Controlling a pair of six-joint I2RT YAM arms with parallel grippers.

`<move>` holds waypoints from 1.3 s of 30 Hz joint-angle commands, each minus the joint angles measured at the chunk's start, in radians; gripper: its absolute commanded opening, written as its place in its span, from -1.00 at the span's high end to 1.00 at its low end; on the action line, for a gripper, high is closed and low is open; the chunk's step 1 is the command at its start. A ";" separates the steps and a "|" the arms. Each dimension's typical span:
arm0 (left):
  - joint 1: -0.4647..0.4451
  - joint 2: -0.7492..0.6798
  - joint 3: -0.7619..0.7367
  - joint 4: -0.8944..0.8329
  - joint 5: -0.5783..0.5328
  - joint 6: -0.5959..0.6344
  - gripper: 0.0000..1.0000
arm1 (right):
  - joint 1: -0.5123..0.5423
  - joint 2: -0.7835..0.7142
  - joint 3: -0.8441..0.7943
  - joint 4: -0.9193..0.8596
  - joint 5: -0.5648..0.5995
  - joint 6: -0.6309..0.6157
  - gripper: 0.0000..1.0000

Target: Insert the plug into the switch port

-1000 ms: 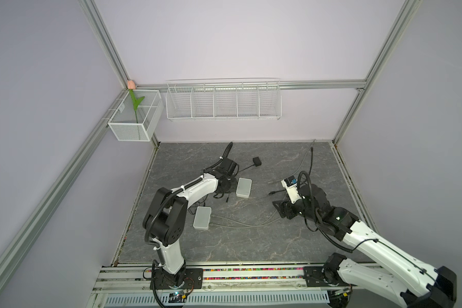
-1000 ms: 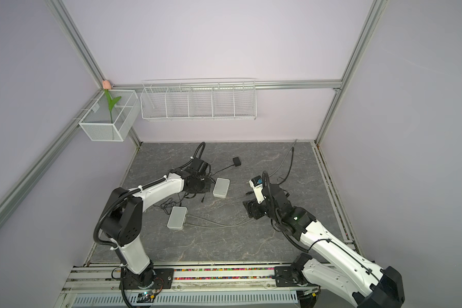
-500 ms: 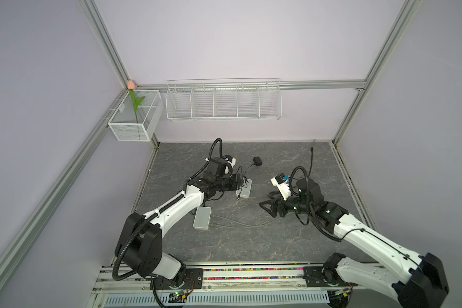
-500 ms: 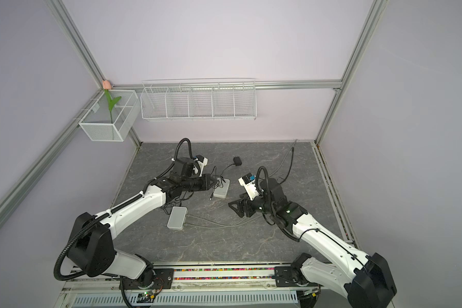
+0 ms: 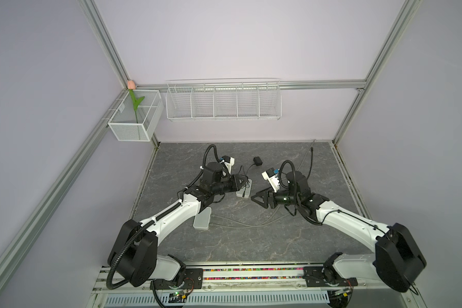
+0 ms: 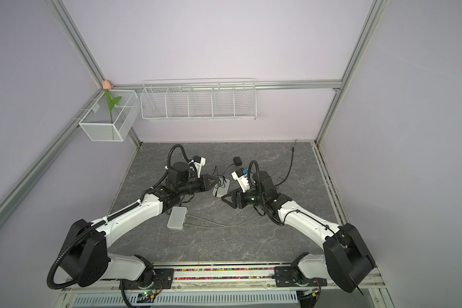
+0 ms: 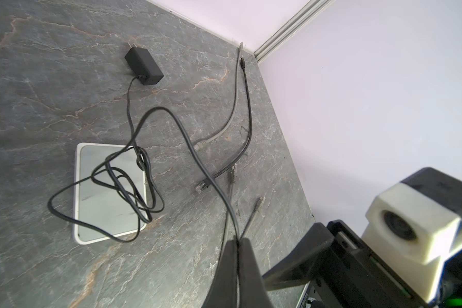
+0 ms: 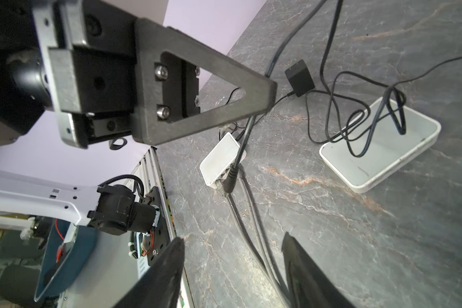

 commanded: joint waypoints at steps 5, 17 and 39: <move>-0.018 -0.005 -0.007 0.071 -0.002 -0.028 1.00 | 0.003 0.077 0.053 0.110 -0.060 0.045 -0.16; -0.024 -0.006 -0.005 0.068 -0.008 -0.032 1.00 | 0.004 0.190 0.126 0.178 -0.093 0.072 -0.05; -0.025 -0.005 0.007 0.049 -0.031 -0.016 1.00 | 0.014 0.198 0.116 0.169 -0.135 0.061 0.27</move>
